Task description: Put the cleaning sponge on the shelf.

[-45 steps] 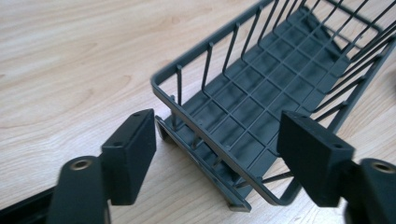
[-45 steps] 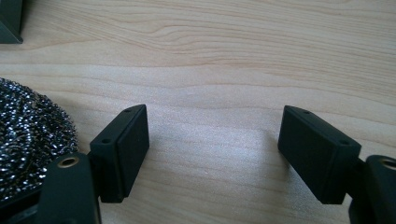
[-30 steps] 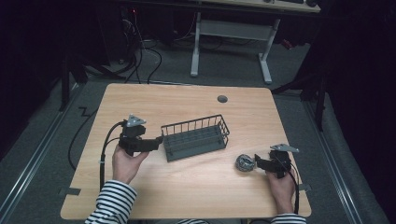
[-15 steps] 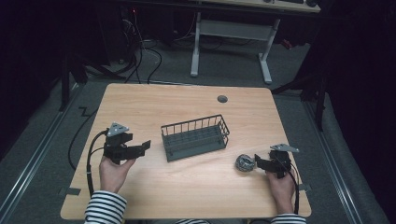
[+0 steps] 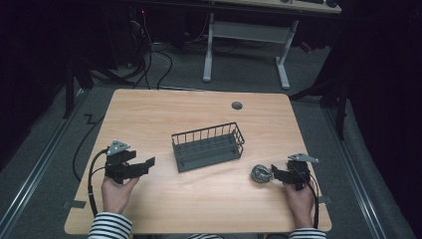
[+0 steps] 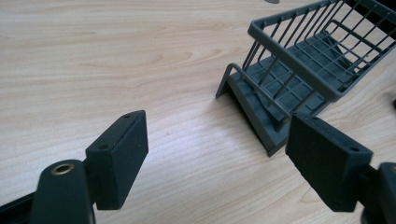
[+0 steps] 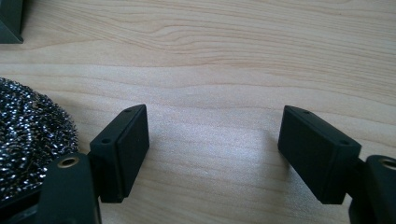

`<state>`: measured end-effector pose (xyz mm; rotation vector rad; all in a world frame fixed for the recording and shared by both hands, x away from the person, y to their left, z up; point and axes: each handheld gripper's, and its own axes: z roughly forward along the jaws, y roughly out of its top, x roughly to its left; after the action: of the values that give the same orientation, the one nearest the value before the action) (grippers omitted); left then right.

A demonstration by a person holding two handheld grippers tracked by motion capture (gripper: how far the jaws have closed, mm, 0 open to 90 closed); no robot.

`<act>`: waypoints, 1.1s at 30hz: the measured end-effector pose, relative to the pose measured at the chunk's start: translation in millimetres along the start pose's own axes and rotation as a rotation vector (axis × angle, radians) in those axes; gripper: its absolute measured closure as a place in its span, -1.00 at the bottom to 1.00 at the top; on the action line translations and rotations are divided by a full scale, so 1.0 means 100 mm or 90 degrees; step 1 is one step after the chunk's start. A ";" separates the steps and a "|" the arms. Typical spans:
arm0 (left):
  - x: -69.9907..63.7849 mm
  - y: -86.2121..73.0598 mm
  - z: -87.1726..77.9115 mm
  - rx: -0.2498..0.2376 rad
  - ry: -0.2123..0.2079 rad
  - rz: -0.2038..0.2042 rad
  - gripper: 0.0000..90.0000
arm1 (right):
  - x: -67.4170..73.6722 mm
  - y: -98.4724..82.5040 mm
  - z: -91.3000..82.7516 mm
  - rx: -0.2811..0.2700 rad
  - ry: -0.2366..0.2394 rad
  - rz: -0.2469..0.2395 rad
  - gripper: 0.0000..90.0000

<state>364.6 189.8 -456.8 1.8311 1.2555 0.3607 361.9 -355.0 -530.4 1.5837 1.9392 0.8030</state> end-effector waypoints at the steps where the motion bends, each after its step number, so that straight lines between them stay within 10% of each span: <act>1: 0.01 -0.02 0.00 -0.001 0.001 -0.004 -0.53 | 0.00 0.00 0.00 0.000 0.000 0.000 -0.45; 33: 0.11 -0.48 0.24 0.022 0.057 -0.012 -0.53 | 0.00 0.00 0.00 0.000 0.000 0.000 -0.45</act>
<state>355.8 193.8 -511.0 1.8489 1.3469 0.4161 361.6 -354.9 -530.4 1.5839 1.9401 0.8030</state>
